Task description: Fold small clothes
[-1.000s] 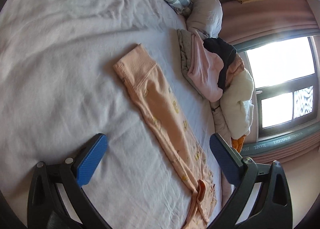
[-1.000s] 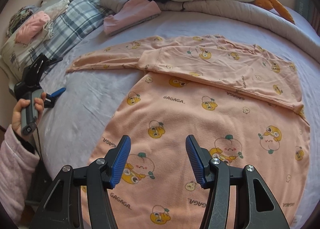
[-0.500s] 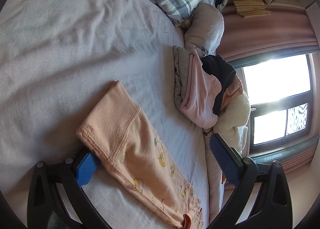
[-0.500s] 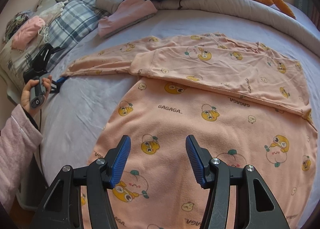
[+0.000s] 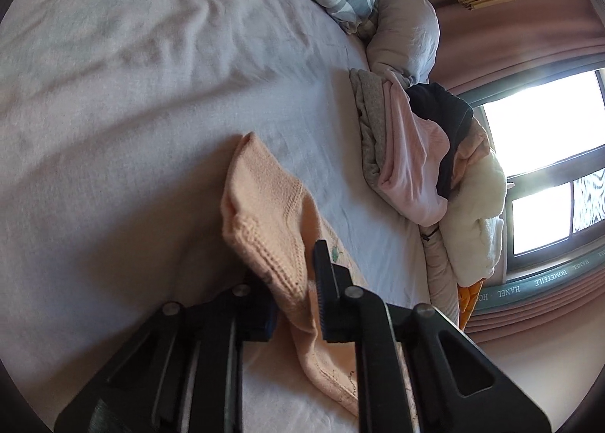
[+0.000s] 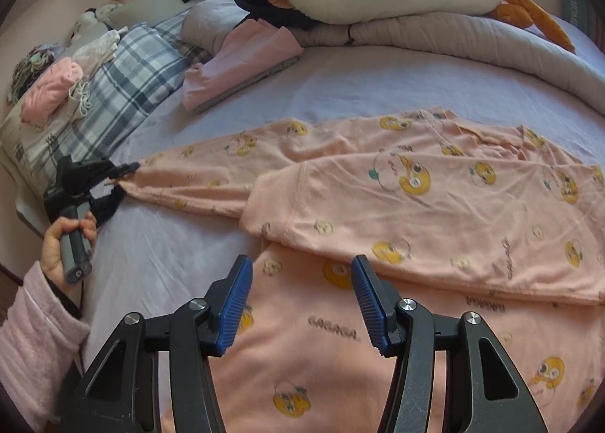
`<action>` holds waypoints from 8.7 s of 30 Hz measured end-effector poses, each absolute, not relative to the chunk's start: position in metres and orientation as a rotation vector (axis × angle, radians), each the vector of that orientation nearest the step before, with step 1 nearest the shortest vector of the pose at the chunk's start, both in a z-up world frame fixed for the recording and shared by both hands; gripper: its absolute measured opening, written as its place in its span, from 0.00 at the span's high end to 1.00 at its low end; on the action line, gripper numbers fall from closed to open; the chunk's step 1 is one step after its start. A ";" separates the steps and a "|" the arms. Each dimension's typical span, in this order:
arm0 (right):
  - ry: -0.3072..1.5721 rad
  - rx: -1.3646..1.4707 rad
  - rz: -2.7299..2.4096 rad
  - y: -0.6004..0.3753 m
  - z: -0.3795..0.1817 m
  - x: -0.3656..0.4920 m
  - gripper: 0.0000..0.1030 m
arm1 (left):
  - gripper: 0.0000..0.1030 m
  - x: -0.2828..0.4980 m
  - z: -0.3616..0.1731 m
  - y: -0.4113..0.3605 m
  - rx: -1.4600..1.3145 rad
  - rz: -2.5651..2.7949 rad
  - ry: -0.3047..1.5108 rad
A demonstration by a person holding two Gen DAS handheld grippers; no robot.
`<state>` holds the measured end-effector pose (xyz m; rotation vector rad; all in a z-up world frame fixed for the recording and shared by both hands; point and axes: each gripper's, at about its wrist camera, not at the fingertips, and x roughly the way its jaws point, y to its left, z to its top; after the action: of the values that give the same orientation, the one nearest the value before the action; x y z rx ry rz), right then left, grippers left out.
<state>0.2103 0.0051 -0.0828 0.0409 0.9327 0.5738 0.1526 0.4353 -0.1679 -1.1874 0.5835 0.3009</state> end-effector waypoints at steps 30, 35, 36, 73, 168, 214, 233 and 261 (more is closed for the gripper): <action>0.983 0.294 0.558 -0.067 -0.081 0.224 0.86 | 0.93 0.201 -0.017 0.243 -0.670 -0.074 0.599; 0.991 0.432 0.529 -0.098 -0.086 0.231 0.67 | 0.93 0.222 -0.023 0.172 -0.579 -0.151 0.676; 0.994 0.469 0.528 -0.106 -0.089 0.233 0.65 | 0.93 0.226 -0.026 0.157 -0.559 -0.163 0.693; 1.140 0.659 0.508 -0.108 -0.113 0.282 0.58 | 0.36 0.112 -0.123 0.138 -0.466 -0.155 0.914; 1.067 0.488 0.260 -0.299 -0.109 0.112 0.58 | 0.44 0.056 -0.157 0.131 -0.640 -0.327 1.000; 1.211 0.661 0.599 -0.284 -0.136 0.053 0.58 | 0.65 -0.002 -0.178 0.113 -0.858 -0.645 1.146; 1.114 0.659 0.652 -0.273 -0.132 0.043 0.86 | 0.91 -0.010 -0.167 0.119 -0.996 -0.669 1.018; 0.757 0.782 0.862 -0.251 -0.055 0.083 0.86 | 0.92 0.044 -0.096 0.124 -1.010 -0.725 0.796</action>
<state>0.0827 -0.2514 -0.0547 0.7818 0.7570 0.8622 0.0437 0.1243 -0.0960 -1.0100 0.7960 -0.7254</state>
